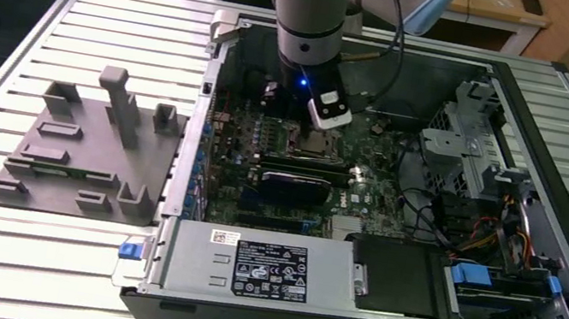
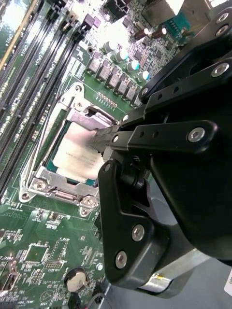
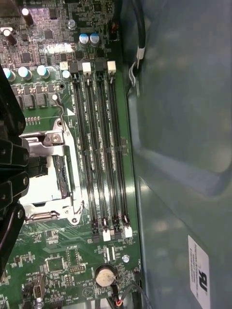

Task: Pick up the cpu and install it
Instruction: 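Close the cpu cover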

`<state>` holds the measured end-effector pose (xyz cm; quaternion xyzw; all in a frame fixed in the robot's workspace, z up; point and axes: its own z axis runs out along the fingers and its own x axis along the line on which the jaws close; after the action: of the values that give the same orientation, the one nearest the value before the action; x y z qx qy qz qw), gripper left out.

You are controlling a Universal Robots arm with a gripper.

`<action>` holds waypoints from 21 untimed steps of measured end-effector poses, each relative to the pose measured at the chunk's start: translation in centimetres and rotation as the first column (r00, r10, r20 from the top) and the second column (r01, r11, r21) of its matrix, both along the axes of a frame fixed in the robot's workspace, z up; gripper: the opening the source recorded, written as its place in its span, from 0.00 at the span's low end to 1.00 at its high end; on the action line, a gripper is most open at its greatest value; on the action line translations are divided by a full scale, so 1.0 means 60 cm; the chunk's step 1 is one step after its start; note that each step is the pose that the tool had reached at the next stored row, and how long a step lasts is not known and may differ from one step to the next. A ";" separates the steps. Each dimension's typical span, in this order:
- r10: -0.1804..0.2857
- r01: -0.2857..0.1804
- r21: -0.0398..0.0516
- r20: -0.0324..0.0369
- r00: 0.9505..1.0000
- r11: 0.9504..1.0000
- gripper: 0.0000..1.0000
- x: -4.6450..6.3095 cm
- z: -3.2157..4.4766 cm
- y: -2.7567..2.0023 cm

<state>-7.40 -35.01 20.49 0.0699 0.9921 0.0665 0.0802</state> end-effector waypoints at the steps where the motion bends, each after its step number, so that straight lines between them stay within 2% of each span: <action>1: 0.000 0.000 0.000 0.005 1.000 1.000 0.11 0.000 0.000 -0.0008; 4: 0.000 0.000 0.001 0.025 1.000 1.000 0.11 0.000 0.000 -0.0031; 6: 0.000 0.000 0.004 0.033 0.999 1.000 0.11 -0.001 0.000 -0.0039; 9: -0.001 0.000 0.024 0.034 0.999 1.000 0.11 -0.004 0.000 -0.0049; 18: -0.006 0.005 0.032 0.037 0.999 0.999 0.11 -0.004 -0.001 -0.0100; 21: -0.011 0.009 0.045 0.037 0.999 0.999 0.11 -0.004 -0.001 -0.0106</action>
<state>-7.66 -35.65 20.41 0.0754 0.9883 0.0898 0.0975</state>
